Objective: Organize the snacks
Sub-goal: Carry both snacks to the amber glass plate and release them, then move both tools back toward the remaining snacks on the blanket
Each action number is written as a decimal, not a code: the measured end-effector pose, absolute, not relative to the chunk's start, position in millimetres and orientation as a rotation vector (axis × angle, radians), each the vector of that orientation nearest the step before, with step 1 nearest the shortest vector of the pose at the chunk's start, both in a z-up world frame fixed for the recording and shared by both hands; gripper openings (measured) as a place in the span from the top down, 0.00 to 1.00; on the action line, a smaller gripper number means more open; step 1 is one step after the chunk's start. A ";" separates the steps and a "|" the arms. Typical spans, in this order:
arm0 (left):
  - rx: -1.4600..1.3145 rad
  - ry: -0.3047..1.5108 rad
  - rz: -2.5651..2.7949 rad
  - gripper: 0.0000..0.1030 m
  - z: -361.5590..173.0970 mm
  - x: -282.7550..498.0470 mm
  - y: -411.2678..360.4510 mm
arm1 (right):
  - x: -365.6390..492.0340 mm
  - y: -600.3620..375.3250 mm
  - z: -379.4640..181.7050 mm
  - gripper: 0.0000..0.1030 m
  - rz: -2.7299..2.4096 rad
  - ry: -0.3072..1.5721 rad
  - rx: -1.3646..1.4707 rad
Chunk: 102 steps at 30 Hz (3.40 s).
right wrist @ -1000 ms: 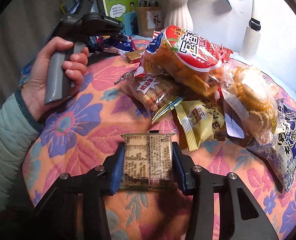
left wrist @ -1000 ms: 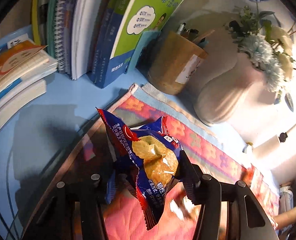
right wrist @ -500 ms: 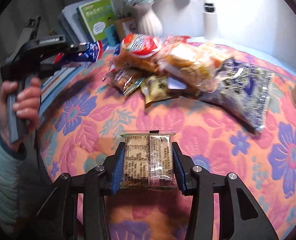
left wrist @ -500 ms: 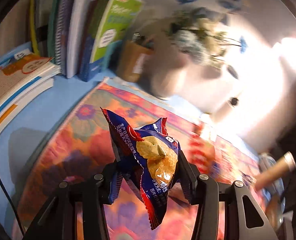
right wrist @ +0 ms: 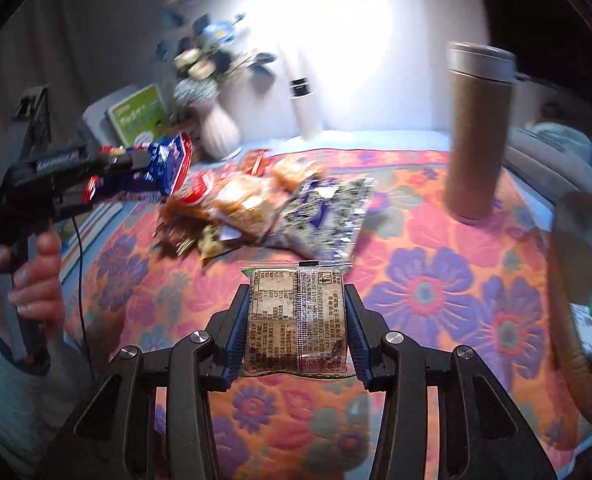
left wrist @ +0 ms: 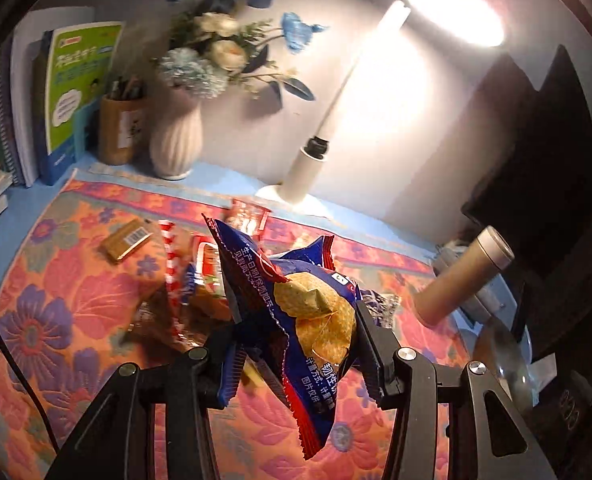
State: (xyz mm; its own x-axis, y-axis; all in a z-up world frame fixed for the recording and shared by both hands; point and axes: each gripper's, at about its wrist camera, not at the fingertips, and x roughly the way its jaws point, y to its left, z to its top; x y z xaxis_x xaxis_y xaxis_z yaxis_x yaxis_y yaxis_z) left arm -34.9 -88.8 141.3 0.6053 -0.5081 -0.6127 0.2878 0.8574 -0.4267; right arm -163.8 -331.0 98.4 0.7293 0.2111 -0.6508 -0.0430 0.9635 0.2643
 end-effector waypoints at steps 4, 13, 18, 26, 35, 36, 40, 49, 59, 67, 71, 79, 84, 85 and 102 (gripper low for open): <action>-0.233 0.799 -0.570 0.54 152.2 -47.1 -144.3 | -183.9 -387.5 110.1 0.59 0.072 0.725 0.344; -0.130 0.821 -0.841 0.54 165.2 -74.9 -277.0 | -242.2 -496.1 130.4 0.59 -0.180 0.603 0.444; -0.140 0.880 -0.980 0.54 154.4 -89.8 -339.2 | -261.9 -543.3 117.4 0.59 -0.292 0.599 0.512; -0.037 0.904 -1.066 0.54 141.2 -109.5 -424.8 | -274.4 -580.8 95.1 0.59 -0.412 0.623 0.554; 0.037 0.904 -1.082 0.36 131.7 -112.9 -461.5 | -278.3 -590.9 96.6 0.41 -0.459 0.614 0.566; 0.027 0.900 -1.083 0.33 131.9 -112.2 -460.2 | -280.0 -591.3 98.5 0.41 -0.464 0.608 0.564; -0.003 0.906 -1.057 0.33 131.7 -106.7 -444.0 | -283.8 -586.8 105.9 0.41 -0.471 0.596 0.545; -0.071 0.877 -0.985 0.33 141.4 -101.6 -372.7 | -264.8 -540.8 120.3 0.41 -0.368 0.609 0.476; -0.168 0.858 -0.845 0.33 141.2 -98.1 -264.2 | -236.7 -473.7 124.8 0.41 -0.213 0.663 0.420; -0.207 0.811 -0.669 0.33 146.1 -96.7 -162.5 | -220.7 -412.7 129.6 0.41 -0.123 0.683 0.316; -0.239 0.789 -0.581 0.33 147.3 -96.2 -111.9 | -207.2 -388.0 125.4 0.41 -0.067 0.712 0.294; -0.319 0.746 -0.434 0.33 140.7 -91.7 -25.4 | -176.6 -335.0 117.1 0.41 0.031 0.762 0.216; -0.363 0.753 -0.365 0.33 123.1 -84.2 9.8 | -157.6 -305.3 110.8 0.41 0.089 0.764 0.176; -0.368 0.758 -0.353 0.33 117.7 -83.2 15.6 | -154.4 -299.8 108.8 0.41 0.101 0.763 0.169; -0.347 0.803 -0.328 0.33 86.3 -40.0 30.0 | -100.2 -286.5 72.7 0.41 0.209 0.810 0.182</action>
State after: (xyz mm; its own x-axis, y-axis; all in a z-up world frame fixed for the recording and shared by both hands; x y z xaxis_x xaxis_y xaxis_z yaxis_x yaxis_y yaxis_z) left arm -40.0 30.0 86.3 0.6506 -0.4117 -0.6381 0.1528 0.8941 -0.4210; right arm -100.2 -286.5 72.7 0.6710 0.2538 -0.6967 -0.1149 0.9638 0.2405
